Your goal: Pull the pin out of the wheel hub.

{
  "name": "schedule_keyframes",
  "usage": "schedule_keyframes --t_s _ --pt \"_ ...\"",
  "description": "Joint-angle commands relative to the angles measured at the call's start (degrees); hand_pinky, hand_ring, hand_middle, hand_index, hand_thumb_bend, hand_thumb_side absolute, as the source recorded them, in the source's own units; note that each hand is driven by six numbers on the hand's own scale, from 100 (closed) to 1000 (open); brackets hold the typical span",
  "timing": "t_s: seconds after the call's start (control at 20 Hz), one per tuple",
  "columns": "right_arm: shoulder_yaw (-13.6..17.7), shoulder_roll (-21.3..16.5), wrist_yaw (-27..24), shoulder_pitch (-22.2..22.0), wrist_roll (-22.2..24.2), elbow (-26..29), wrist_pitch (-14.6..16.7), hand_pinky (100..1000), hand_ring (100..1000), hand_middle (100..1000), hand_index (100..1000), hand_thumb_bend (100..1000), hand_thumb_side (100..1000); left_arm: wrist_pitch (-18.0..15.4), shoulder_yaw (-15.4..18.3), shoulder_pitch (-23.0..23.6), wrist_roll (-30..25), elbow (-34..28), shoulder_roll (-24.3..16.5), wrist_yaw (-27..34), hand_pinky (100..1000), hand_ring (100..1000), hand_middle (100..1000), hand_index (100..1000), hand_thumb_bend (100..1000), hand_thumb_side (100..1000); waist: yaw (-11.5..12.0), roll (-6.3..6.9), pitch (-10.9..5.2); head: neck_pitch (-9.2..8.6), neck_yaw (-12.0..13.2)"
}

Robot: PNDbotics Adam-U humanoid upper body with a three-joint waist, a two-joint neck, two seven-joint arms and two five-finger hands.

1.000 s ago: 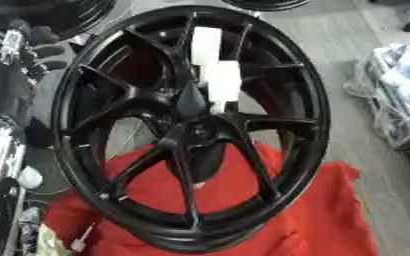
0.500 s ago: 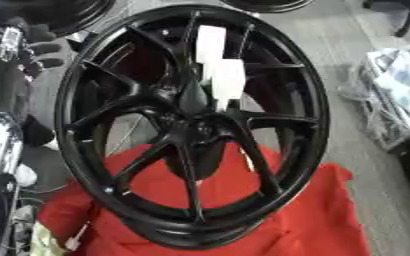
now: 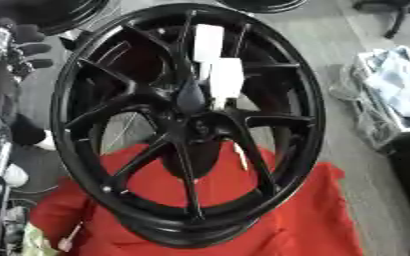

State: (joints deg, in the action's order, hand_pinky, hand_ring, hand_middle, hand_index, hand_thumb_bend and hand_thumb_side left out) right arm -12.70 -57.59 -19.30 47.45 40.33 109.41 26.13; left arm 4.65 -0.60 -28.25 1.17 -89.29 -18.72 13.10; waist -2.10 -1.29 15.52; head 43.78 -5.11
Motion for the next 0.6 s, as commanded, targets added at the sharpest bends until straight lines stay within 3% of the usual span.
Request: schedule_keyframes --t_s 0.05,0.2,0.45,0.6 --pt "-2.52 -3.17 4.76 1.69 3.47 0.93 3.91 889 834 786 866 100 388 -0.03 -0.06 -0.48 -0.22 -0.63 -1.78 -0.29 702 730 661 732 100 773 0.00 -0.13 -1.37 0.34 -0.20" --pt "-4.85 -3.40 7.76 1.97 6.14 -0.18 5.17 893 836 787 868 100 503 -0.01 -0.03 -0.48 -0.23 -0.57 -1.92 -0.25 703 731 661 732 100 773 0.01 -0.28 -1.32 0.32 -0.22" --pt "-7.73 -2.76 13.69 2.56 8.11 -2.02 3.73 881 831 790 883 100 627 0.03 -0.04 -0.44 -0.26 -0.46 -2.22 -0.16 703 731 660 732 100 774 -0.15 -0.50 -1.31 0.20 -0.01" --pt "-9.11 -1.97 17.93 2.68 7.06 -1.54 2.17 874 826 799 896 100 634 -0.04 0.04 -0.37 -0.07 -0.36 -2.57 -0.13 701 728 656 729 100 772 -0.29 -0.68 -1.18 0.07 0.28"
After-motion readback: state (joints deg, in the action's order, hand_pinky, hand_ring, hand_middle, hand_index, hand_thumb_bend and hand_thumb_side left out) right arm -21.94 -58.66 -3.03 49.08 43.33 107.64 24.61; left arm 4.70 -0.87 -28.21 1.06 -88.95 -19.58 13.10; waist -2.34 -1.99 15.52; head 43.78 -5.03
